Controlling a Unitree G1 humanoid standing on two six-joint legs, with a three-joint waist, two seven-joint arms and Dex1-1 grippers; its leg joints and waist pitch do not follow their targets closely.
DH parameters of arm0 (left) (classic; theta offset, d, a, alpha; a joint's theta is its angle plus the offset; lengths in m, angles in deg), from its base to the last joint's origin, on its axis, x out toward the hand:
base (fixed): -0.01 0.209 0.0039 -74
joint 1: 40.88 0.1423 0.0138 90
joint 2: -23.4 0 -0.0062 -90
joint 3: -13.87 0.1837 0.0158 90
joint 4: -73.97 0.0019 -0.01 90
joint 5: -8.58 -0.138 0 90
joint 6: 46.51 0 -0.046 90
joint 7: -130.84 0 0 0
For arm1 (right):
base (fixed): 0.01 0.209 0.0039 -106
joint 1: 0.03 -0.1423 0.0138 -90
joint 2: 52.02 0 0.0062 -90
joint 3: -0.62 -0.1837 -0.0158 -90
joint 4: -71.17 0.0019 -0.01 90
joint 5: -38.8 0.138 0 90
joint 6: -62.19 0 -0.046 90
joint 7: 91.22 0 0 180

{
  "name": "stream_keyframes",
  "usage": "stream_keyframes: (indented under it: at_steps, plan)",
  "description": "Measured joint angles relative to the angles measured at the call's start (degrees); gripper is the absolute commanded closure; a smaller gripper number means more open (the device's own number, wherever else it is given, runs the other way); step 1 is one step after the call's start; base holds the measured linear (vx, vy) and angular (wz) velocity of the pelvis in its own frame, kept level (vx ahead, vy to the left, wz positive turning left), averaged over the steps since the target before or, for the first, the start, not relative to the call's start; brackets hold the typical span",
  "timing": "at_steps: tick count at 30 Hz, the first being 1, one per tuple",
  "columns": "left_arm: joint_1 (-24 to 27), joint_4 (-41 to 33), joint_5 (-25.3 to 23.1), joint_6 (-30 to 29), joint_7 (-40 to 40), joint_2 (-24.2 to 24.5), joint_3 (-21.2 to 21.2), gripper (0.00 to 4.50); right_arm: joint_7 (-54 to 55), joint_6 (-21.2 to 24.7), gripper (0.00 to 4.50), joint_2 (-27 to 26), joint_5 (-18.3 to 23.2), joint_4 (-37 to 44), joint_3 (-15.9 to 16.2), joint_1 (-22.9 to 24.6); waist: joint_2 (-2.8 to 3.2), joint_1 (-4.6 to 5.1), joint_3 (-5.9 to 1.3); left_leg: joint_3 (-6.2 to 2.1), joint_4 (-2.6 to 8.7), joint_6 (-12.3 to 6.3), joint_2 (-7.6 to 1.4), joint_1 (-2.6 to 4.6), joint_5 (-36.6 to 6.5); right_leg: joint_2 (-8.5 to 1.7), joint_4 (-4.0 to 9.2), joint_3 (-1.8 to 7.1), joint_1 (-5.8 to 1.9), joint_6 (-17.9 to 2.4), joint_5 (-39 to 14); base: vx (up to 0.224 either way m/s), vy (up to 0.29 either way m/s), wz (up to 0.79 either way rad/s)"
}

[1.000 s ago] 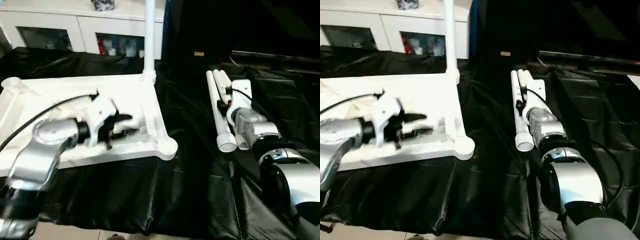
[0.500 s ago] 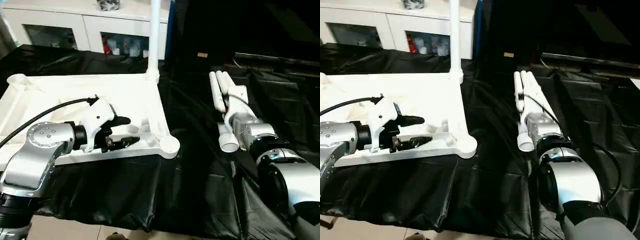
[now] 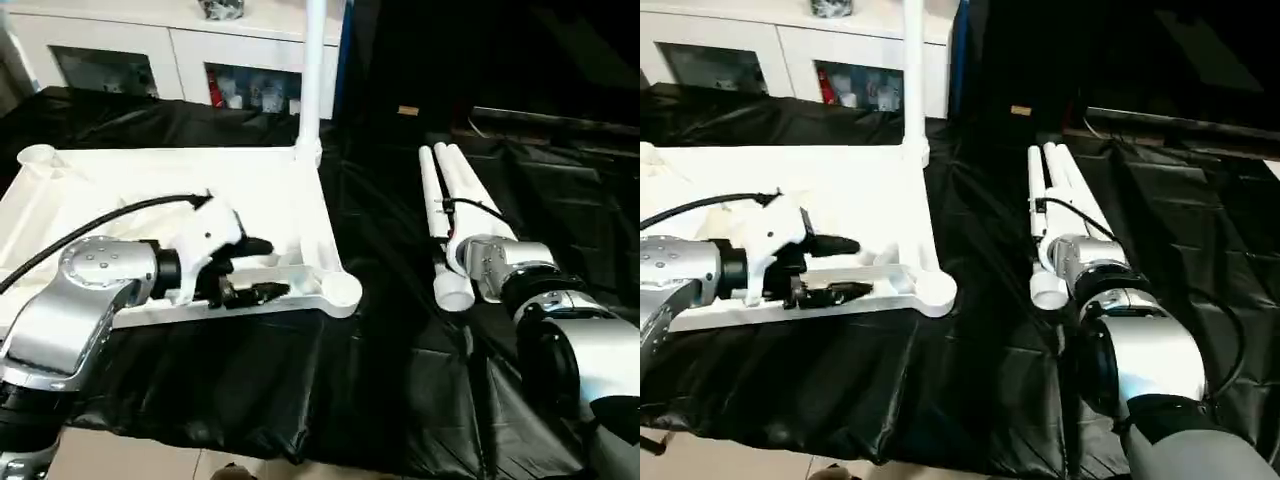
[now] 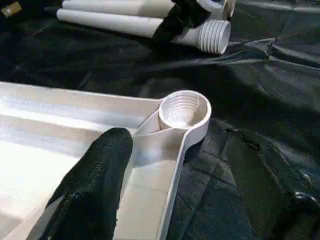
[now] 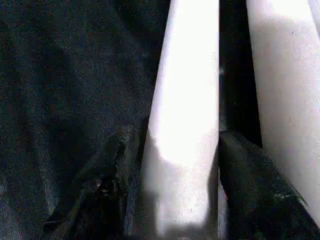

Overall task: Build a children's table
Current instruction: Pick table leg

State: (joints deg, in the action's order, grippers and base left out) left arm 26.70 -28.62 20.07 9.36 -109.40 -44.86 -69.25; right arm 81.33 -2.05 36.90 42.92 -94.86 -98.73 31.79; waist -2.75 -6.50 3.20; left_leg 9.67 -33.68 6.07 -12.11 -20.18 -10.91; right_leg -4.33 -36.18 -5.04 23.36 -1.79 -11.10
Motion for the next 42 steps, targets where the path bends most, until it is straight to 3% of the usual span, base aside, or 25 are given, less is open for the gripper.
stream_keyframes:
  at_steps: [4, 9, 15, 20, 24, 26, 30, 33, 36, 42]
  plan:
    - [-0.45, 0.05, -0.51, 0.73, 0.71, -0.01, 0.42, 1.06, -1.09, 1.42, 2.54, 0.16, -0.01, -0.06, -0.28, -0.02, -0.49, 0.08, -0.01, 0.00, 0.00, 0.03, -0.01, 0.00, 0.02, 0.00, -0.03, 0.00, 0.00, 0.01, 0.00, 0.000, 0.000, 0.00]
    - [-2.05, 1.32, -1.76, 1.46, 3.16, -0.34, 0.47, 1.06, -1.87, 2.61, 2.65, 0.26, -0.10, -0.08, -0.29, -0.01, -1.35, 0.15, 0.06, 0.01, -0.04, 0.07, -0.05, 0.02, 0.04, 0.01, -0.08, 0.00, 0.00, 0.03, 0.00, 0.000, 0.000, 0.00]
    - [-5.65, 7.16, -3.89, 1.21, 10.84, -6.04, 0.24, 0.69, -1.82, 2.40, 2.68, 0.80, 0.90, -0.53, -2.12, -0.01, -1.39, 0.10, 0.10, 0.01, -0.23, 0.07, -0.06, -0.06, 0.04, -0.02, -0.10, 0.00, -0.02, 0.05, 0.02, 0.000, 0.000, 0.00]
    - [-10.47, 12.84, -3.75, 0.52, 16.27, -12.25, -0.70, 0.25, -4.03, 1.28, 2.68, 2.38, 3.97, -0.57, -5.55, -0.04, -0.82, 0.15, 0.38, 0.01, -0.35, 0.07, 0.00, -0.19, 0.04, -0.01, -0.14, 0.00, 0.03, 0.04, 0.04, 0.000, 0.000, 0.00]
    - [-17.42, 22.41, -3.29, 1.21, 22.57, -20.19, -2.49, 0.00, -10.34, -3.11, 2.68, 2.51, 10.38, 3.27, -11.47, -0.12, 0.78, 0.75, 0.80, 0.01, -0.72, -0.05, 0.03, -0.46, -0.02, -0.02, -0.13, 0.00, 0.09, 0.04, 0.13, 0.000, 0.000, 0.00]
    - [-19.59, 25.31, -2.31, 1.21, 25.14, -23.29, -3.59, 0.00, -14.18, -3.99, 2.68, 2.27, 12.10, 6.13, -12.20, 0.01, 1.30, 0.94, 0.73, 0.01, -0.71, -0.15, 0.05, -0.74, -0.01, -0.02, -0.10, -0.01, 0.09, 0.03, 0.12, 0.000, 0.000, 0.00]
    - [-21.05, 27.68, 0.40, -1.05, 28.26, -27.57, -5.12, 0.00, -21.93, -3.51, 2.68, 1.52, 15.31, 14.17, -12.66, 2.15, 1.39, 1.60, 0.67, 0.00, -0.64, -0.57, -0.08, -0.87, 0.21, 0.09, -0.10, -0.13, 0.29, -0.06, 0.06, 0.000, 0.000, 0.00]
    - [-21.37, 29.26, 4.59, -2.40, 29.78, -30.41, -10.45, 0.00, -32.24, -1.17, 2.69, -1.51, 21.04, 29.40, -11.37, 10.68, 1.63, 1.50, 0.74, -0.01, -0.79, -0.89, -0.15, -0.98, 0.24, 0.10, -0.10, -0.21, 0.57, -0.05, 0.08, 0.000, 0.000, 0.00]
    - [-24.38, 29.74, 11.55, -6.46, 29.42, -33.63, -15.59, 0.00, -38.83, 4.18, 2.69, -3.15, 26.32, 41.82, -7.57, 17.38, 1.69, 0.84, 0.76, 0.02, -0.86, -1.04, -0.37, -1.22, 0.34, 0.03, -0.10, -0.31, 0.72, -0.10, 0.15, 0.000, 0.000, 0.00]
    - [-27.91, 29.68, 20.36, -10.88, 29.02, -36.10, -20.73, 0.00, -43.91, 9.04, 2.69, -2.93, 31.96, 54.10, -5.17, 19.61, 1.71, -0.05, 0.74, 0.06, -0.90, -0.84, -0.38, -0.79, 0.27, -0.02, 0.01, -0.33, 0.15, -0.14, 0.23, 0.000, 0.000, 0.00]
